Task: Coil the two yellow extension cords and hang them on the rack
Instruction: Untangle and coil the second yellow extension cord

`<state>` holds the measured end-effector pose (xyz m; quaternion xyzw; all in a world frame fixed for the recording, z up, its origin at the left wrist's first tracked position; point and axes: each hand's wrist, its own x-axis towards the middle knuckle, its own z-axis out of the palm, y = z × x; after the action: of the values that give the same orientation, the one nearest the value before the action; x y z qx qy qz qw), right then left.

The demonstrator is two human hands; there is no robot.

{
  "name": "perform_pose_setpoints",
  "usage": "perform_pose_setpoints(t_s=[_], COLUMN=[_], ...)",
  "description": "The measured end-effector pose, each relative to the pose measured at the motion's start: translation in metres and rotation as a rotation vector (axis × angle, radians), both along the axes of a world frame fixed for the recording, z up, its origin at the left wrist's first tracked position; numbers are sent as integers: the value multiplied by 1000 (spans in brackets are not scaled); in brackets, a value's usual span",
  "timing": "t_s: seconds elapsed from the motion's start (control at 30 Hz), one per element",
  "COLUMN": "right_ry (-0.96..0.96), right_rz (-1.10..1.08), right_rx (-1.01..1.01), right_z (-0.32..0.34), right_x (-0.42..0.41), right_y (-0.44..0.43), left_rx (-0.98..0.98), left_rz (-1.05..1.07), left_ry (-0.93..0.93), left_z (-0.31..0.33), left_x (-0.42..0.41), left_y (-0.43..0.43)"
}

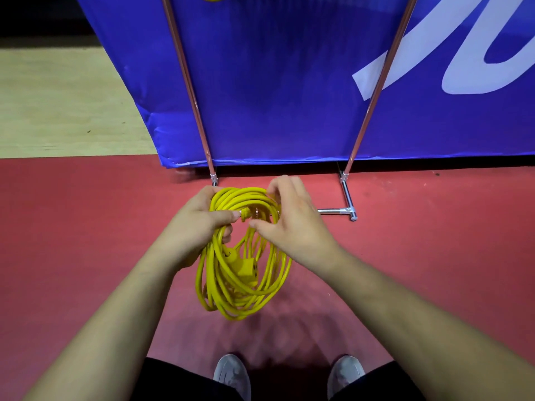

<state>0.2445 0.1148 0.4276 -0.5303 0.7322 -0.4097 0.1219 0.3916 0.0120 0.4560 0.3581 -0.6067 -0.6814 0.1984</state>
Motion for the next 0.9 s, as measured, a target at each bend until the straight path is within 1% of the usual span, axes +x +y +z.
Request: perform_pose_setpoints(t_s=[0.03,0.07,0.1,0.17,0.27,0.3,0.33,0.43,0.47,0.53,0.6,0.63,0.67,0.77,0.83,0.9], right_ry=[84,114,88,-40,-256,-334,-400,-451,-474,-526,-521,-518,-523,-513,-443,-344], right_rz=[32,77,129,196,250,263,269,325,346,375,374,370,368,351,307,230], right_rx=[-3,33,81,159,185,188,195,257,279,312,338,349,354,349,309,248], right_z=[1,-1,-2,-4,-6,-5,-3,-1,-1,-2,-4,-5,-4,-3,-5,-13], right_x=[-2,-6,-9,-16,-26,-29,-32,-37,-37,-38,-37,-37,-38,-42,-43,-44], right_y=[-1,-3,-5,-8,-7,-7,-7,-6,-5,-3,-1,-1,0,2,3,2], left_rx=[25,48,68,101,93,51,-38,-466,-560,-671,-764,-777,-735,-459,-344,-278], left_rz=[-29,-69,-117,-196,-235,-236,-239,-298,-318,-318,-288,-270,-246,-128,-31,51], left_ry=[21,37,44,49,51,32,-12,-168,-190,-234,-268,-274,-272,-235,-208,-186], left_z=[1,1,2,2,-2,-4,-3,0,0,2,0,-3,-5,-8,-12,-14], left_x=[1,2,2,4,5,4,4,3,2,0,-1,-1,-1,-3,-4,-5], left_y=[1,2,3,5,7,6,6,4,3,3,4,4,5,7,5,4])
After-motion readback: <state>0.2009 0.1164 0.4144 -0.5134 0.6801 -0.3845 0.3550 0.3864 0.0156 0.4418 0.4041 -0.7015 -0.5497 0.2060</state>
